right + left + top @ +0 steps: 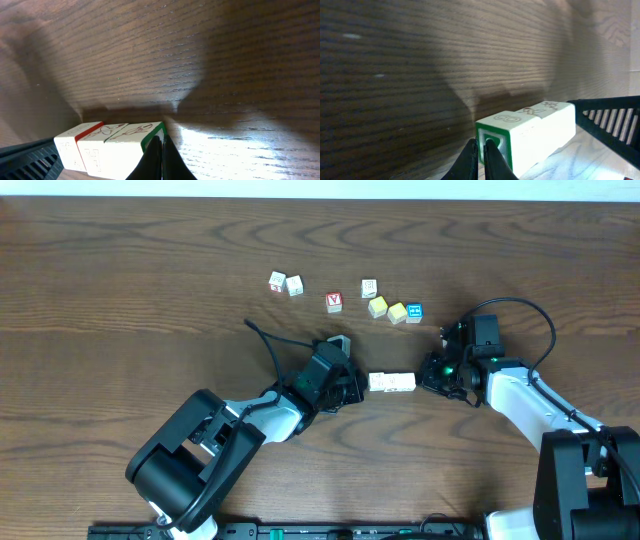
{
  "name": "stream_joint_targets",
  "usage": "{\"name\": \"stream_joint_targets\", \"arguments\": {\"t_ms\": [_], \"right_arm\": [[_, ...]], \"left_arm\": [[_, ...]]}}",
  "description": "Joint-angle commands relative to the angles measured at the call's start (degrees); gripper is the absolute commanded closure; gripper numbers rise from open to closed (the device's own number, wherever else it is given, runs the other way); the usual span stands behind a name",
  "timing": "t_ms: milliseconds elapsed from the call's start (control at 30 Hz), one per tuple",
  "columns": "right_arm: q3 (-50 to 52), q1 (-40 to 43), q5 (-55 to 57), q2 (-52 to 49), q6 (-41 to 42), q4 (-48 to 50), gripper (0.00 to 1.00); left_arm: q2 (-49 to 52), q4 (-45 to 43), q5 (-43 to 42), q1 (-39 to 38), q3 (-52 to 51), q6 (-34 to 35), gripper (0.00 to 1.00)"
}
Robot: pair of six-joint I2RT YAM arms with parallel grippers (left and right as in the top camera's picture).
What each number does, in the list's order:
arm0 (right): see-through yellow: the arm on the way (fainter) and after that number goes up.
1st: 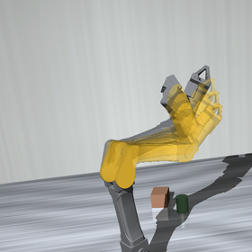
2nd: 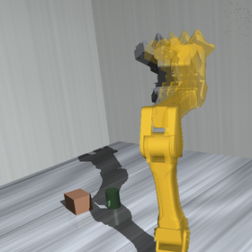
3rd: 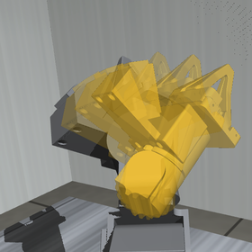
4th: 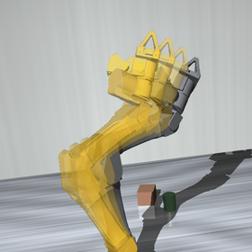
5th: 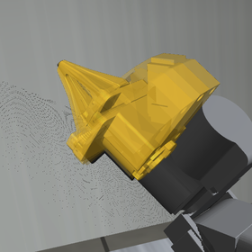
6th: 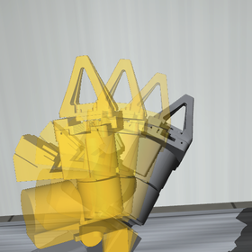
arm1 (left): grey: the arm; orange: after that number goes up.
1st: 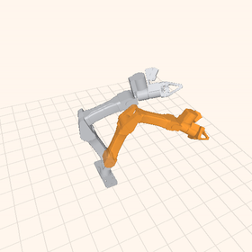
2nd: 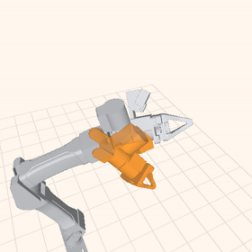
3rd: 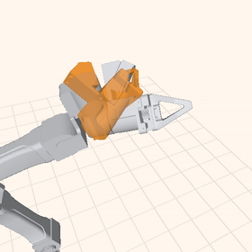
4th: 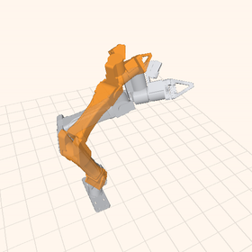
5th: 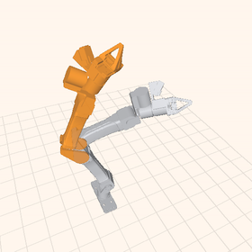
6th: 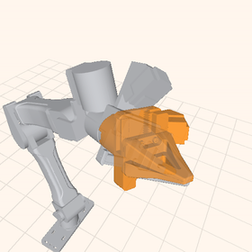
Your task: Lift 3 blocks
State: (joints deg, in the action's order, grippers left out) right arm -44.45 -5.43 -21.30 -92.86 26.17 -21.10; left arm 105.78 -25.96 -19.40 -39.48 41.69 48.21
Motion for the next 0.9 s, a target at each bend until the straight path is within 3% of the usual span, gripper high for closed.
{"name": "stream_joint_targets", "arguments": {"t_ms": [0, 500, 867], "right_arm": [[0.4, -0.5, 0.1, -0.2, 0.6, 0.2, 0.99], [0.4, -0.5, 0.5, -0.2, 0.6, 0.4, 0.99], [0.4, -0.5, 1.6, -0.2, 0.6, 0.4, 0.99]], "left_arm": [[0.7, -0.1, -0.9, -0.1, 0.0, 0.2, 0.92], [0.0, 0.2, -0.5, 1.9, 0.0, -2.7, 0.93], [-9.4, 5.7, -0.9, 6.4, 0.0, -8.7, 0.93]]}}
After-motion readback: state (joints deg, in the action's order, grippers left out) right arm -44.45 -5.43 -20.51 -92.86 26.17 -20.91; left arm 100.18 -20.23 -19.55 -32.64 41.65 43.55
